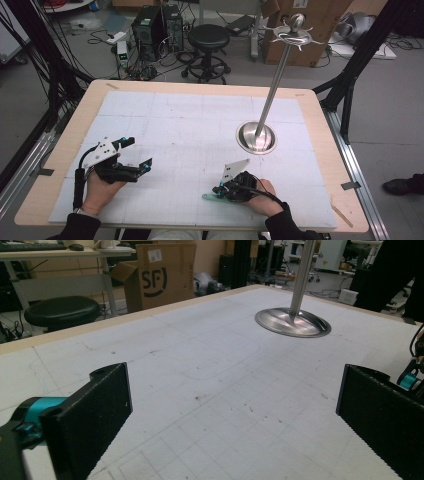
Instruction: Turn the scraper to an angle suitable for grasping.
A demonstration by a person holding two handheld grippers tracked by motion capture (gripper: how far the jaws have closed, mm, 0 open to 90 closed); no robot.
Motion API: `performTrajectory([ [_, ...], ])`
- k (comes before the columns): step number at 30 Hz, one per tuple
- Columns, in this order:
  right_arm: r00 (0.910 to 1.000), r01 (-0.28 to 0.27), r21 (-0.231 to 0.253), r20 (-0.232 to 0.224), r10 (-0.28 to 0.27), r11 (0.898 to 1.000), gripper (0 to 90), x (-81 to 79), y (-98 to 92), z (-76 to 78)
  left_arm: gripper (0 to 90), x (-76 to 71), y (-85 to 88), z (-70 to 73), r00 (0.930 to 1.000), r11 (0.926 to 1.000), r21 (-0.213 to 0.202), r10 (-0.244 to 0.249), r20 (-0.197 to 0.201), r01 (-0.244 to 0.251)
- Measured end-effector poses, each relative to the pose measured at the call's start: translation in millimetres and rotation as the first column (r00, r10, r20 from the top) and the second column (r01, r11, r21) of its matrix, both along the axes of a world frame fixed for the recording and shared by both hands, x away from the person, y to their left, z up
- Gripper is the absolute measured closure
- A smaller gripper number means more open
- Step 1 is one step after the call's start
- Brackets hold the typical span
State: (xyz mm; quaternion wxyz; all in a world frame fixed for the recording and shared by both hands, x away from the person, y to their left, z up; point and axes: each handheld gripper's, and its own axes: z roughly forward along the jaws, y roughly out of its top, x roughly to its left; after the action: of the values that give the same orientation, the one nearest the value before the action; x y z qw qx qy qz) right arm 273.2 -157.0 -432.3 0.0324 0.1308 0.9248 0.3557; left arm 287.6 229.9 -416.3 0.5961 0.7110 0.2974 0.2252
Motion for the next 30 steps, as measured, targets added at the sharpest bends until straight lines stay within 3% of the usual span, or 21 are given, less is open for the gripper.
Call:
performTrajectory([
  [3, 0.9999, 0.015, 0.017, 0.005, -0.015, 1.0, 89.6, -0.5, -3.9, 3.2, 1.8, -0.1, 0.5, -0.2, 1.0, 1.0, -0.004, 0.0, -0.002, 0.0],
  [7, 0.9985, 0.05, 0.068, 0.018, -0.051, 0.996, 79.0, -0.5, -18.3, 10.3, 1.8, 0.0, 0.6, -0.3, 1.0, 1.0, -0.008, 0.002, -0.003, -0.002],
  [13, 0.9954, 0.093, 0.119, 0.014, -0.095, 0.988, 50.4, -1.7, -38.2, 20.9, 1.8, 0.2, 0.9, -0.2, 1.0, 1.0, -0.007, 0.0, -0.004, 0.0],
  [14, 0.9952, 0.098, 0.131, -0.018, -0.096, 0.987, 38.1, -0.9, -43.1, 24.1, 1.8, 0.3, 0.8, -0.3, 1.0, 1.0, -0.008, 0.002, -0.005, -0.002],
  [15, 0.9952, 0.098, 0.131, -0.018, -0.096, 0.987, 38.1, -0.9, -43.1, 24.1, 1.8, 0.4, 0.8, -0.4, 1.0, 1.0, -0.007, 0.001, -0.005, -0.002],
  [16, 0.995, 0.1, 0.131, -0.008, -0.1, 0.986, 28.9, -1.1, -46.6, 28.1, 1.8, 0.3, 0.7, -0.3, 1.0, 1.0, -0.006, 0.002, -0.005, -0.002],
  [19, 0.9944, 0.105, 0.132, -0.005, -0.106, 0.986, 21.0, -2.8, -50.2, 33.2, 1.8, 0.2, 0.6, -0.3, 1.0, 1.0, -0.007, 0.002, -0.006, -0.002],
  [21, 0.9927, 0.117, 0.138, 0.015, -0.12, 0.984, 8.8, -5.8, -55.4, 40.3, 1.8, 0.3, 0.7, -0.4, 1.0, 1.0, -0.006, 0.003, -0.007, -0.003],
  [22, 0.9927, 0.117, 0.138, 0.015, -0.12, 0.984, 8.8, -5.8, -55.4, 40.3, 1.8, 0.4, 0.6, -0.4, 1.0, 1.0, -0.004, 0.001, -0.005, -0.001],
  [24, 0.9903, 0.133, 0.126, 0.023, -0.137, 0.983, 0.4, -8.6, -57.5, 43.6, 1.8, 0.4, 0.5, -0.5, 1.0, 1.0, -0.004, 0.001, -0.006, -0.001],
  [30, 0.9935, 0.109, 0.082, 0.024, -0.111, 0.991, 0.4, -14.4, -63.5, 45.8, 1.8, 0.1, 0.4, -0.3, 1.0, 1.0, -0.004, 0.003, -0.003, -0.003],
])
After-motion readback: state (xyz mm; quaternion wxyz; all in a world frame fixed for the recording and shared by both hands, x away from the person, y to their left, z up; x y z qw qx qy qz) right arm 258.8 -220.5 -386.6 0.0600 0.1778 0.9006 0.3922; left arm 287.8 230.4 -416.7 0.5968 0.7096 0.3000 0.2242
